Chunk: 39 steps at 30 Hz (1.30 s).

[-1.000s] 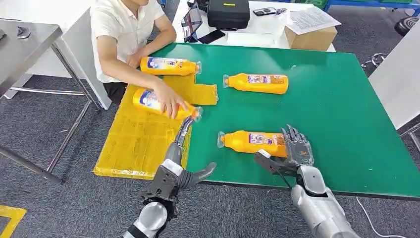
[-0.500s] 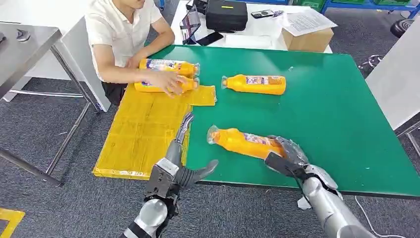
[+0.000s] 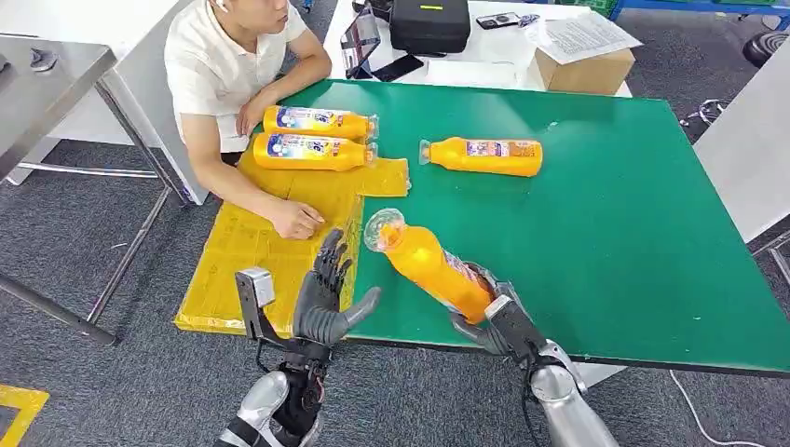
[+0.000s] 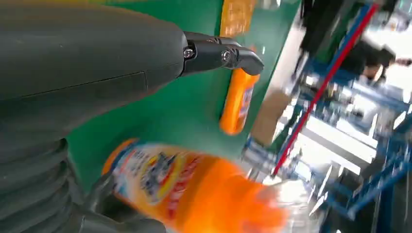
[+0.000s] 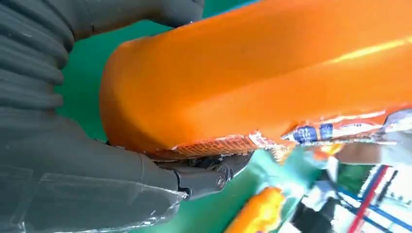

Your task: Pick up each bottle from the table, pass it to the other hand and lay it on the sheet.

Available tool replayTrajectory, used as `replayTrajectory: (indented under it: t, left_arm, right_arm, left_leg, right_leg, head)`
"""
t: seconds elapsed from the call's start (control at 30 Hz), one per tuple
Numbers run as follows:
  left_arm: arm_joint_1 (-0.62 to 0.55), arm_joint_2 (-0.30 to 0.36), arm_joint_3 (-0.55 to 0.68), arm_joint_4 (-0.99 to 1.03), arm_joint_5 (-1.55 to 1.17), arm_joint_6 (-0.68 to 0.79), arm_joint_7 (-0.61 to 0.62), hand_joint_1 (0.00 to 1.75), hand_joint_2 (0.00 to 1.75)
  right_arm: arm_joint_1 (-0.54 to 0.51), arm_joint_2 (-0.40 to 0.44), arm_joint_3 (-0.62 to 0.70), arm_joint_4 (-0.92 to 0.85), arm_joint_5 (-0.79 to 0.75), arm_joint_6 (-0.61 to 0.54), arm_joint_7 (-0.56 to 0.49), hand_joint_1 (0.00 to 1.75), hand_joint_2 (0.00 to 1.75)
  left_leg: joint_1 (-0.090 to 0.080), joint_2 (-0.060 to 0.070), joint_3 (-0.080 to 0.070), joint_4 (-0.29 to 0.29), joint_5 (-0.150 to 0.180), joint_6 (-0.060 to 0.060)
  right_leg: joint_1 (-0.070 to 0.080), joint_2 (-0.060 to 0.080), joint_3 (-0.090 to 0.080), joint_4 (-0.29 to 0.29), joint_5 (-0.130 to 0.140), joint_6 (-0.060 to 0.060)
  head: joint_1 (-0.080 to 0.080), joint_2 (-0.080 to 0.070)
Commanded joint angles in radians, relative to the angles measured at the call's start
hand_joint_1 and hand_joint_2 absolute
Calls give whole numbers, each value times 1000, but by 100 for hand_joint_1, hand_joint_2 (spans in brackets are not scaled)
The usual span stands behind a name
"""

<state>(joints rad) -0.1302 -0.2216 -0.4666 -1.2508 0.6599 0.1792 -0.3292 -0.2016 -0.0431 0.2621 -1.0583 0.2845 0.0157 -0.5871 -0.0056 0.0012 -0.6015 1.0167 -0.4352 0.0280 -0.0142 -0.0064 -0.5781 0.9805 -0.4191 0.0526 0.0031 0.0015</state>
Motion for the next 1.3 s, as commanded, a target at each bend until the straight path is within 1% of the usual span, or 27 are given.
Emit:
replayTrajectory:
  t: [0.03,0.13,0.17,0.2,0.23,0.33,0.37,0.4,0.43,0.6,0.63,0.83,0.9,0.93,0.97,1.0,1.03,1.07,1.13,1.17,1.2,1.23,1.27,1.3]
  left_arm:
    - [-33,71,-105,33,-53,-67,-6,0,175]
    - [-37,72,-107,11,-77,-80,-10,0,175]
    - [-41,69,-107,9,-92,-78,-20,0,175]
    - [-43,67,-104,8,-92,-78,-20,0,175]
    - [-51,60,-96,12,-100,-78,-21,0,175]
    - [-68,45,-88,25,-108,-82,-19,0,175]
    - [-74,40,-84,32,-109,-82,-19,0,175]
    - [-78,39,-83,35,-110,-81,-17,0,175]
    - [-90,29,-71,52,-99,-72,-8,0,175]
    - [-117,10,-31,84,-53,-65,7,0,175]
    - [-131,3,-11,100,-33,-46,15,0,175]
    - [-141,1,-2,113,-19,-43,18,0,175]
    - [-162,-3,14,140,-4,-11,14,0,175]
    - [-172,-5,23,152,6,-8,10,175,175]
    - [-178,-4,26,158,8,-7,9,175,175]
    - [-180,-4,32,156,7,-7,-4,175,175]
    - [-177,-5,38,150,10,-5,-11,175,175]
    - [-173,-4,46,141,12,1,-21,175,175]
    - [-161,1,82,102,18,10,-66,175,175]
    - [-158,11,92,86,-13,48,-89,175,175]
    - [-165,40,82,83,-146,170,-134,175,175]
    - [-170,54,84,92,-213,228,-158,166,175]
    - [-178,69,82,112,-359,350,-199,152,175]
    - [-165,69,127,104,-446,385,-209,154,175]
  right_arm:
    - [-22,92,124,-44,-42,-11,30,175,175]
    - [-53,85,178,-9,-26,-20,41,175,175]
    - [-70,81,208,16,-11,-8,57,175,175]
    - [-73,83,212,21,-10,-8,58,175,175]
    - [-101,79,254,64,8,2,68,175,175]
    - [-140,83,320,126,34,26,82,175,175]
    - [-148,88,338,138,58,6,74,175,175]
    - [-149,94,346,142,64,5,75,175,175]
    - [-157,104,384,151,98,-7,63,175,175]
    - [-156,122,443,148,136,-35,50,175,175]
    - [-155,124,467,138,165,-62,46,175,175]
    - [-159,122,484,131,169,-71,52,175,175]
    - [-158,124,504,116,158,-83,48,175,175]
    - [-155,129,507,108,144,-81,51,175,175]
    - [-152,130,510,102,136,-80,56,175,175]
    - [-149,129,514,96,133,-87,63,145,175]
    - [-140,131,505,89,118,-98,58,12,175]
    - [-125,135,491,77,101,-119,43,0,175]
    - [-98,127,489,55,128,-208,13,0,175]
    - [-73,120,476,36,132,-255,9,0,175]
    - [-29,98,458,10,204,-382,16,0,175]
    - [-2,78,448,-1,257,-464,27,0,175]
    - [32,59,416,-4,361,-606,70,0,175]
    - [71,34,382,-14,486,-711,116,0,175]
  left_leg:
    - [1,4,2,-1,-2,-3]
    - [1,3,1,-1,-1,-3]
    - [1,2,0,0,-1,-2]
    - [1,3,1,0,-1,-3]
    - [1,3,-1,0,-1,-2]
    - [1,2,-1,0,0,-2]
    - [1,3,0,0,-1,-2]
    - [1,2,-1,0,0,-1]
    - [1,3,0,0,-1,-2]
    - [1,1,0,0,-1,-2]
    - [2,1,1,0,-1,-3]
    - [1,0,-1,0,0,-1]
    - [1,-1,0,0,-1,-2]
    - [1,0,-2,0,0,-2]
    - [2,0,-1,0,-1,-2]
    - [2,-1,-1,1,-1,-3]
    - [1,-1,-1,0,0,-2]
    - [1,-1,-1,0,0,-3]
    - [1,0,-1,0,-1,-2]
    - [2,1,1,-1,-1,-3]
    - [1,-1,-1,0,-1,-2]
    - [2,-2,1,-1,-1,-3]
    - [1,-4,0,-2,0,-2]
    - [2,-3,1,-1,-1,-2]
  right_leg:
    - [1,4,1,0,-1,-3]
    - [1,3,0,0,-1,-3]
    - [1,2,-2,0,0,-2]
    - [1,3,-1,0,0,-3]
    - [1,3,-2,0,0,-2]
    - [1,3,-2,0,0,-2]
    - [1,4,-1,0,0,-2]
    - [1,2,-2,0,0,-1]
    - [1,3,-1,0,0,-2]
    - [1,2,-1,0,-1,-2]
    - [2,2,0,-1,-1,-3]
    - [1,0,-2,0,-1,-1]
    - [1,0,-1,0,-1,-2]
    - [1,0,-2,0,0,-2]
    - [2,0,-1,0,-1,-2]
    - [2,0,-1,1,-1,-3]
    - [1,0,-2,0,-1,-2]
    - [1,0,-1,0,-1,-3]
    - [1,0,-1,0,-1,-2]
    - [2,1,0,0,-1,-3]
    - [1,0,-1,0,-1,-2]
    - [2,-1,1,-1,-2,-3]
    - [1,-3,1,-1,-1,-2]
    - [2,-2,2,-2,-2,-2]
  head:
    - [0,0]
    - [0,0]
    - [0,0]
    - [0,0]
    - [0,0]
    - [0,0]
    - [0,0]
    - [0,0]
    - [0,0]
    - [0,0]
    - [0,0]
    - [0,0]
    - [0,0]
    - [0,0]
    - [0,0]
    - [0,0]
    - [0,0]
    - [0,0]
    - [0,0]
    - [0,0]
    - [0,0]
    - [0,0]
    - [0,0]
    - [0,0]
